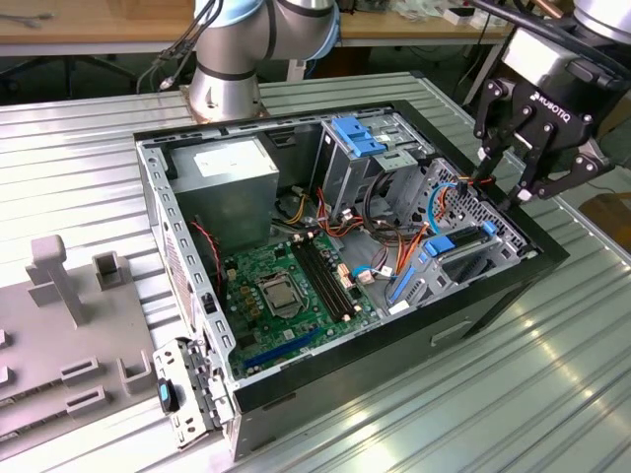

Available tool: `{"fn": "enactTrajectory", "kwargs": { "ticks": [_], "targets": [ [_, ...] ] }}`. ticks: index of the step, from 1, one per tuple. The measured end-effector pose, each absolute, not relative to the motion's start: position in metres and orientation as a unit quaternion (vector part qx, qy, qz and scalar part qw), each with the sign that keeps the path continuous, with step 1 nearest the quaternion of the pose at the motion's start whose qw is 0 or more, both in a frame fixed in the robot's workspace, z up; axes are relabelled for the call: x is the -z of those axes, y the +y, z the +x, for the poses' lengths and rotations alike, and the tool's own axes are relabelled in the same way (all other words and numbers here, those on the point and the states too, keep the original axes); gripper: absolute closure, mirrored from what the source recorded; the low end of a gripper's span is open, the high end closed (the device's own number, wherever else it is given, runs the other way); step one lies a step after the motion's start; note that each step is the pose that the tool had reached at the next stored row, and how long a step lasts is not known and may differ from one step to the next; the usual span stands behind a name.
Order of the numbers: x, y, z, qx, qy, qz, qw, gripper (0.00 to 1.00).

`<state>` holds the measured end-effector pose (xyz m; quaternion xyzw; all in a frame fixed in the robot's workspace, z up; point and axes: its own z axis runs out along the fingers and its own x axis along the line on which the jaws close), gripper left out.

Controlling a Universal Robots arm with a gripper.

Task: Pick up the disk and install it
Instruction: 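Insert the disk into the insertion slot, then insert the first disk wire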

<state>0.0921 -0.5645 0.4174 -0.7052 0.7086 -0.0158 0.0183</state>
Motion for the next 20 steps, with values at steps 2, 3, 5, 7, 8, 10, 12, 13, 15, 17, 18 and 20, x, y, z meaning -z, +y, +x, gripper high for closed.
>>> {"fn": "enactTrajectory", "kwargs": {
  "ticks": [2, 3, 5, 7, 8, 10, 12, 13, 15, 17, 18, 20],
  "targets": [
    [-0.4164, -0.5623, 0.0997, 0.016, 0.708, -0.706, 0.018, 0.49],
    [-0.4164, -0.5623, 0.0999, 0.016, 0.708, -0.706, 0.018, 0.51],
    [-0.4164, -0.5623, 0.1, 0.016, 0.708, -0.706, 0.018, 0.58],
    [-0.4164, -0.5623, 0.1, 0.016, 0.708, -0.706, 0.018, 0.7],
    [-0.4163, -0.5623, 0.1, 0.016, 0.708, -0.706, 0.018, 0.76],
    [-0.4155, -0.5623, 0.1, 0.016, 0.708, -0.706, 0.018, 0.89],
    [-0.4151, -0.5623, 0.1, 0.016, 0.708, -0.706, 0.018, 0.89],
    [-0.4151, -0.5623, 0.1, 0.016, 0.708, -0.706, 0.018, 0.89],
    [-0.4151, -0.5623, 0.1, 0.016, 0.708, -0.706, 0.018, 0.89],
    [-0.415, -0.5623, 0.1, 0.016, 0.708, -0.706, 0.018, 0.89],
    [-0.415, -0.5623, 0.1, 0.016, 0.708, -0.706, 0.018, 0.89],
    [-0.415, -0.5623, 0.1, 0.016, 0.708, -0.706, 0.018, 0.89]
  ]
}}
